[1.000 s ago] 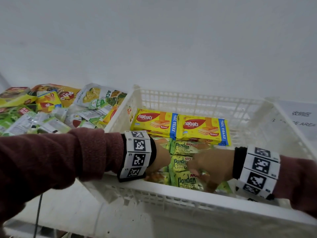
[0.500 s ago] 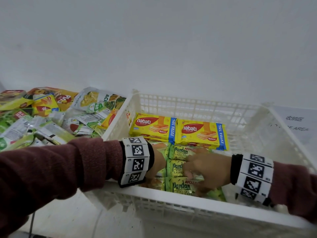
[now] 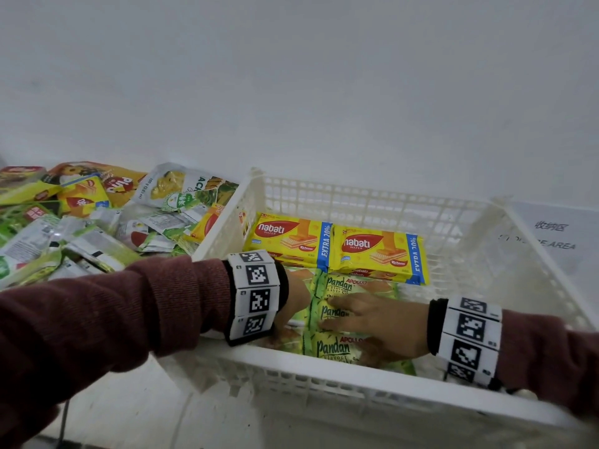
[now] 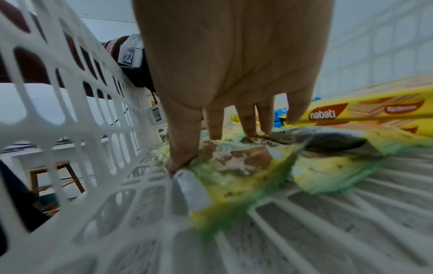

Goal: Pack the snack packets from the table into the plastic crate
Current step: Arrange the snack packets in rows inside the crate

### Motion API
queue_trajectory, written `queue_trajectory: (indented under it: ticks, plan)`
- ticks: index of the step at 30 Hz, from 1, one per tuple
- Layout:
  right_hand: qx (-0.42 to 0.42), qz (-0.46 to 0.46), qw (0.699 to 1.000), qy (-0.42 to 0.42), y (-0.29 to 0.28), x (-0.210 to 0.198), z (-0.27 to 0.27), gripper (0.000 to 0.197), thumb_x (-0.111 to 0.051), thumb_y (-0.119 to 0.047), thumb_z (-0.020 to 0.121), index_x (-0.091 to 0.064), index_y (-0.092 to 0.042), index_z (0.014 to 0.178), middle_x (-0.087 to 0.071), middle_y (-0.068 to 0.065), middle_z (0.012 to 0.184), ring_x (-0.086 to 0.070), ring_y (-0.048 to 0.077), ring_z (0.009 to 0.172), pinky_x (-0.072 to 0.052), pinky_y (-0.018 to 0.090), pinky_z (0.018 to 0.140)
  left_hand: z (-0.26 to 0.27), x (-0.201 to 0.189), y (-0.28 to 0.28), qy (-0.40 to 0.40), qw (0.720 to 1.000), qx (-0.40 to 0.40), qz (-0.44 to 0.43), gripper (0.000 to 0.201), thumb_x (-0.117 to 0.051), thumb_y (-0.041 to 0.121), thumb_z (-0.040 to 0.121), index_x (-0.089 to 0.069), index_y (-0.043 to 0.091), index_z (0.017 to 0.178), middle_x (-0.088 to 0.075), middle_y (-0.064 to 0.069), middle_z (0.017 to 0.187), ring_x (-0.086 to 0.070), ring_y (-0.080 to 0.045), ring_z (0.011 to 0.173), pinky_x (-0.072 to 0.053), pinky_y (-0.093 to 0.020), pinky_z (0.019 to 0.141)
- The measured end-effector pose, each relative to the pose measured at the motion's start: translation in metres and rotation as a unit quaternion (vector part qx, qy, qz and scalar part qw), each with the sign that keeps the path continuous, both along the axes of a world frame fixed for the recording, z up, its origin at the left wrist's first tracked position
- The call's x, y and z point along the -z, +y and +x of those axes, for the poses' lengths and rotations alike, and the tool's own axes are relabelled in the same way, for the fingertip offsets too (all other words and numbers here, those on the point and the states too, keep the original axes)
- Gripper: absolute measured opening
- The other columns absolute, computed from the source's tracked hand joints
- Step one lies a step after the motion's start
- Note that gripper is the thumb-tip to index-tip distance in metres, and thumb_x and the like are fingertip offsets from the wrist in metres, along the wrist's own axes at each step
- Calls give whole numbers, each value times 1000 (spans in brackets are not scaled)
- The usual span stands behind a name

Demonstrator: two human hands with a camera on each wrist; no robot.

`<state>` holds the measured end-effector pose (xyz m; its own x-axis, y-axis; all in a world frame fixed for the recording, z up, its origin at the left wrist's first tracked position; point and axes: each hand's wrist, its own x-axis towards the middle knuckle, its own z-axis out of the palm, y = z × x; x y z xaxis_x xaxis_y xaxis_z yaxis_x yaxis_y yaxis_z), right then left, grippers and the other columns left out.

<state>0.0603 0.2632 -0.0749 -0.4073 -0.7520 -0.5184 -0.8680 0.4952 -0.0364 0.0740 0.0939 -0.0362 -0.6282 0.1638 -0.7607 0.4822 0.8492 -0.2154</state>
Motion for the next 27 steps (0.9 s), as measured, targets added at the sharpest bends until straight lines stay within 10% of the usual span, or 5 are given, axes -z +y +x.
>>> queue_trajectory:
  ticks: [3,8,16,24,27]
  plan:
    - [8,-29,999,15,0,-2,-2,69,-50,-37,93,-6,-40,146,6,1,157,-1,19,145,-7,41,118,-11,-5,-7,43,999,1,5,41,-66,37,83,-58,2,103,-51,-2,80,-49,-18,72,-37,-22,55]
    - [110,-9,994,-11,1,-6,-9,94,-52,-65,77,11,-44,143,28,1,152,23,26,141,2,57,115,-19,-8,-21,103,986,-73,108,102,-78,45,67,-18,10,142,-34,-8,142,-35,-25,130,-34,-37,103]
    - [149,53,987,-15,-4,14,-2,133,3,-92,23,19,-38,143,28,8,152,22,33,141,6,58,111,-8,33,-22,164,986,-7,40,94,-74,30,75,-15,8,145,-29,-14,140,-43,-33,123,-40,-44,97]
    - [142,48,989,-18,-6,18,-9,143,7,-96,12,19,-39,143,26,10,153,19,35,141,7,57,111,-8,28,-18,147,989,1,16,106,-75,31,75,-2,12,149,-22,-12,147,-38,-33,130,-37,-44,101]
    - [163,53,985,-27,-10,10,-5,121,-14,-97,43,16,-39,144,26,8,153,19,33,141,6,57,113,-13,22,-18,123,992,1,8,118,-77,43,68,5,19,149,-15,-13,151,-33,-35,134,-37,-49,102]
